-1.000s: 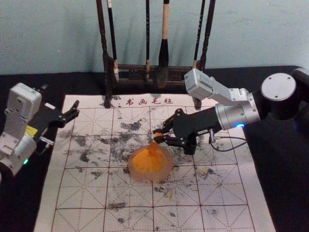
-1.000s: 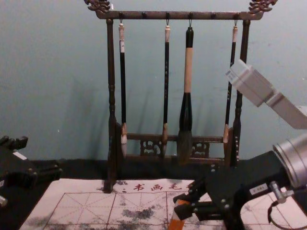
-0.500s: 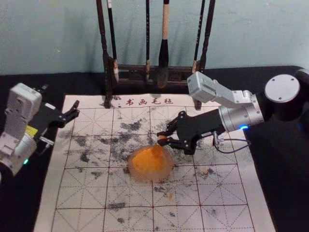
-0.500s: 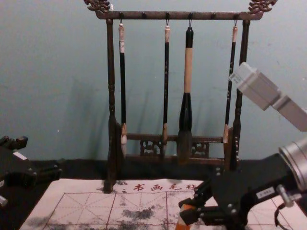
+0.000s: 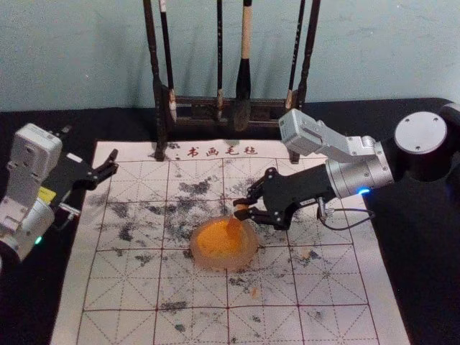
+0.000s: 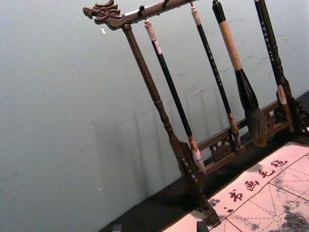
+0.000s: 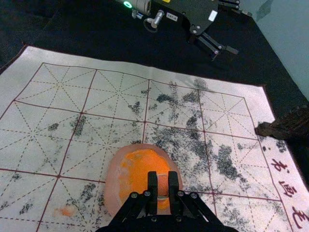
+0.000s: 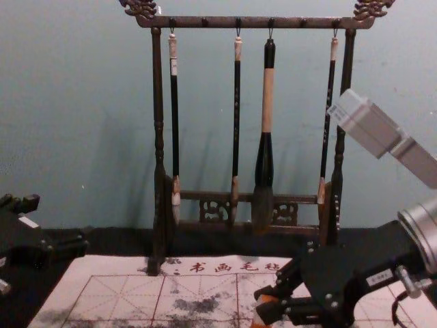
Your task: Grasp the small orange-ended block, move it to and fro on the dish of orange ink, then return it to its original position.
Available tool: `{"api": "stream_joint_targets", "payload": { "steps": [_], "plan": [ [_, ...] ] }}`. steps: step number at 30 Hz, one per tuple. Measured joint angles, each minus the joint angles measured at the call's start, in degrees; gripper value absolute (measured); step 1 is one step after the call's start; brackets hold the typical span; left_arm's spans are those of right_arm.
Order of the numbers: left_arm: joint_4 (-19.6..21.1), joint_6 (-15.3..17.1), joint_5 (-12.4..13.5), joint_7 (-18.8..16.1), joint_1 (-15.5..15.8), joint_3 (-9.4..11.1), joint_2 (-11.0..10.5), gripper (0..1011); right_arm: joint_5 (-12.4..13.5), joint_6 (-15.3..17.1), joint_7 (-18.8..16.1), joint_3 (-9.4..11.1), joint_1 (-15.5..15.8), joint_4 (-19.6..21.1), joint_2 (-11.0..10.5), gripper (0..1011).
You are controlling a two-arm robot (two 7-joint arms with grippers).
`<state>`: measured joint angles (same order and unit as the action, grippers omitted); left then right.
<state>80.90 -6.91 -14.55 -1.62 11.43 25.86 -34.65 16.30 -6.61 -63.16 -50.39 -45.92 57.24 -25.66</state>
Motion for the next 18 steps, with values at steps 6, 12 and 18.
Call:
{"api": "stream_joint_targets", "payload": {
  "steps": [6,12,18],
  "plan": [
    [0.0,0.0,0.0,0.0,0.0,0.0,0.0,1001,0.1,-0.1,-0.4,-0.3,0.1,0.6,-0.3,129],
    [0.0,0.0,0.0,0.0,0.0,0.0,0.0,1001,0.3,-0.1,-0.8,-0.6,0.4,1.7,-0.7,129],
    [0.0,0.0,0.0,0.0,0.0,0.0,0.0,1001,0.6,0.1,-0.9,-0.9,0.6,3.1,-0.9,129]
  ]
}}
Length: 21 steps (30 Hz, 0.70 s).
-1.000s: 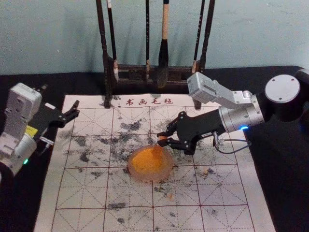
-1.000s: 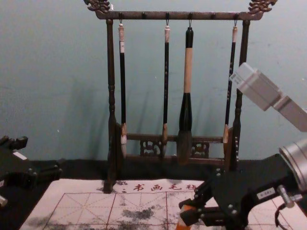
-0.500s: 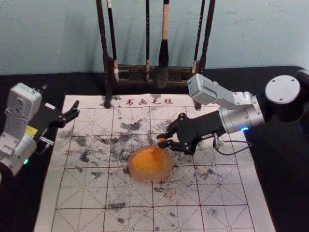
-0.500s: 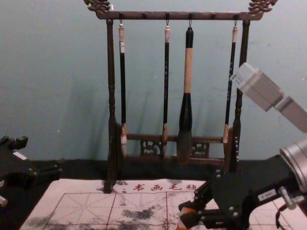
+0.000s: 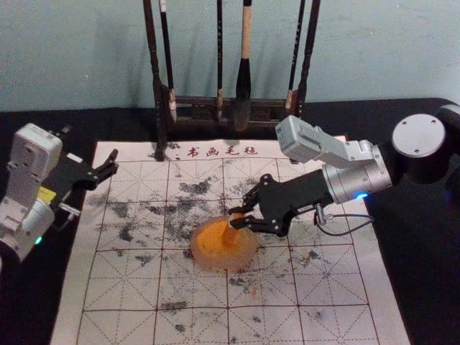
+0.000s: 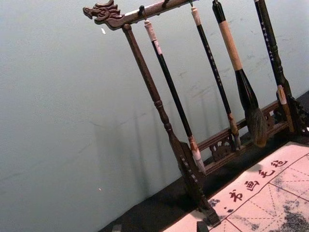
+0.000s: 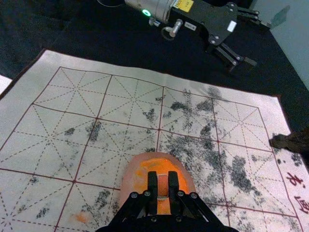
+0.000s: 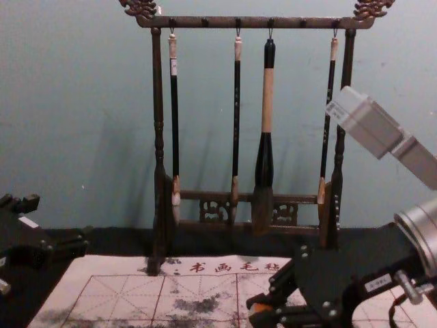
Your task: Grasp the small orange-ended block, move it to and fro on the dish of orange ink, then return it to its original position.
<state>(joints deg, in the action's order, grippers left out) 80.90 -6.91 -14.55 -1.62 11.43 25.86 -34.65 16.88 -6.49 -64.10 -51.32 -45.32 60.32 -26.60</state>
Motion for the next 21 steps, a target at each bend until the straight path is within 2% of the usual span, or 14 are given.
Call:
{"api": "stream_joint_targets", "payload": {
  "steps": [11,21],
  "plan": [
    [0.0,0.0,0.0,0.0,0.0,0.0,0.0,1001,0.0,0.0,-0.6,-1.2,-0.2,0.8,0.4,129],
    [0.0,0.0,0.0,0.0,0.0,0.0,0.0,1001,0.0,-0.5,-1.0,-2.0,-1.1,-0.7,1.9,129]
  ]
}}
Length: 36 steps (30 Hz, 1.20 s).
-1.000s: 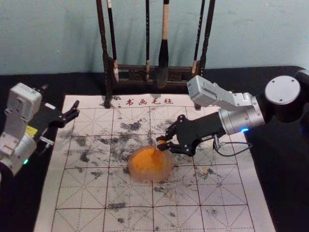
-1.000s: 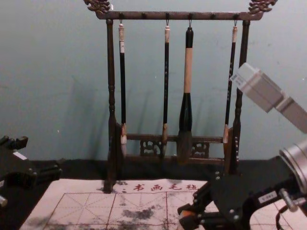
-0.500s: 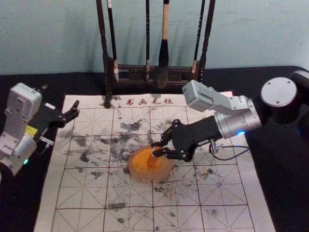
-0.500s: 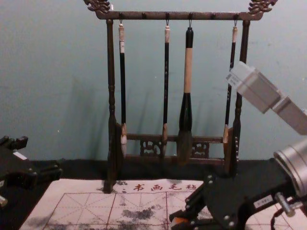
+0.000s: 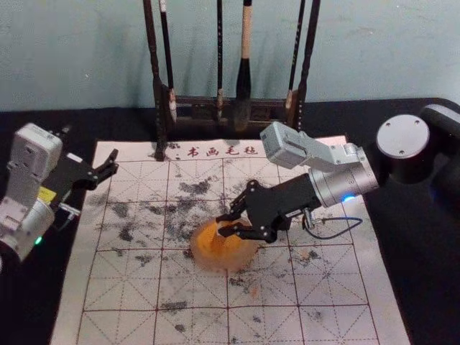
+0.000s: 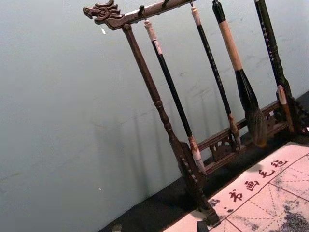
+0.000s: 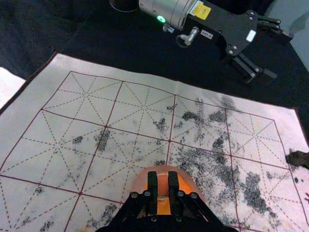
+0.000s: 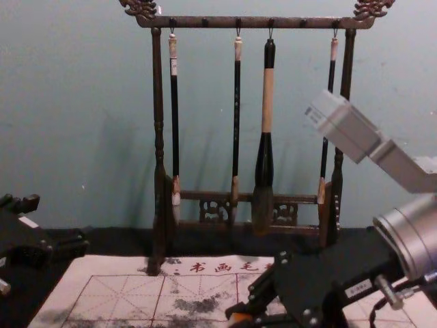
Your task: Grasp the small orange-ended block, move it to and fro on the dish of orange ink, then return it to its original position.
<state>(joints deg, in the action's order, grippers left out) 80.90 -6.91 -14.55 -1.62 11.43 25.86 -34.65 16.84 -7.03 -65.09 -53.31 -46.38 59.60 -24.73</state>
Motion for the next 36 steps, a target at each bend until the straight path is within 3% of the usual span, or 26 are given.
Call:
{"api": "stream_joint_targets", "payload": {
  "steps": [21,36],
  "plan": [
    [0.0,0.0,0.0,0.0,0.0,0.0,0.0,1001,-0.8,-1.5,-0.2,-0.6,-2.5,-6.0,3.9,129],
    [0.0,0.0,0.0,0.0,0.0,0.0,0.0,1001,-1.4,-1.4,0.7,0.1,-2.9,-6.7,4.1,129]
  ]
}}
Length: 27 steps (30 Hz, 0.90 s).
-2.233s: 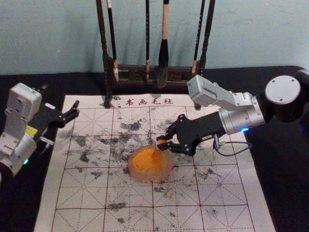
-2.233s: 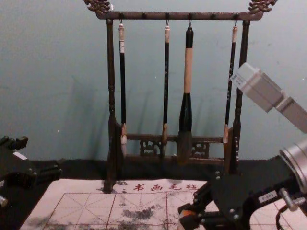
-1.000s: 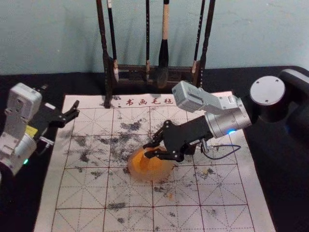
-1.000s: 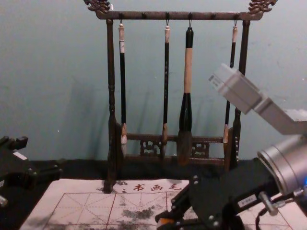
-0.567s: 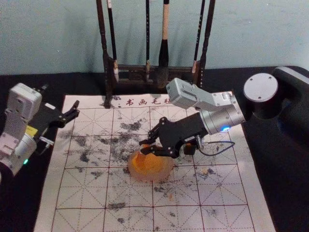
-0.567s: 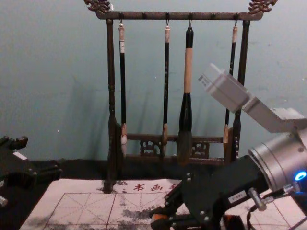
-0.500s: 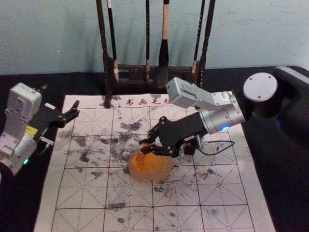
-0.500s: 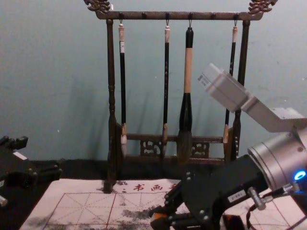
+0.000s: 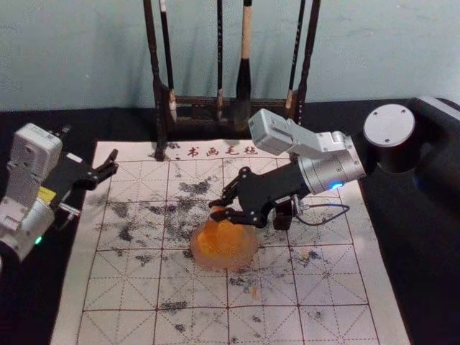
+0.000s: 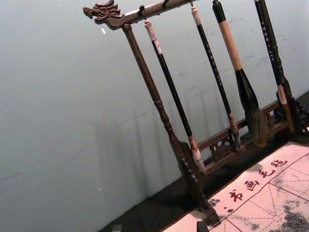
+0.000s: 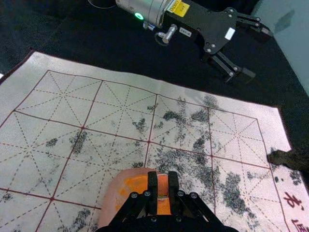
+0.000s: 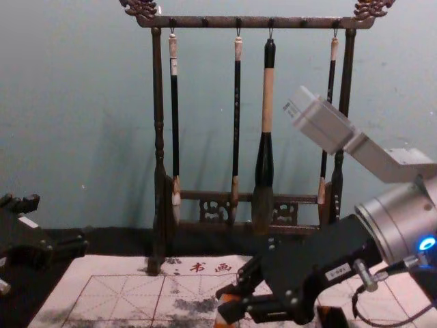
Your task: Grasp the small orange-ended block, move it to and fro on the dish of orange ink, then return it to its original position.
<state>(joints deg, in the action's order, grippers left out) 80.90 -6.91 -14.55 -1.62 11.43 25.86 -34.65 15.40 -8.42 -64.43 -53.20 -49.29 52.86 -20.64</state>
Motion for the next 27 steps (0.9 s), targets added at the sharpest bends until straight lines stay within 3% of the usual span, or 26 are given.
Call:
{"api": "stream_joint_targets", "payload": {
  "steps": [27],
  "plan": [
    [0.0,0.0,0.0,0.0,0.0,0.0,0.0,1001,-0.9,0.4,0.8,0.9,0.5,1.5,-2.0,129]
  ]
}}
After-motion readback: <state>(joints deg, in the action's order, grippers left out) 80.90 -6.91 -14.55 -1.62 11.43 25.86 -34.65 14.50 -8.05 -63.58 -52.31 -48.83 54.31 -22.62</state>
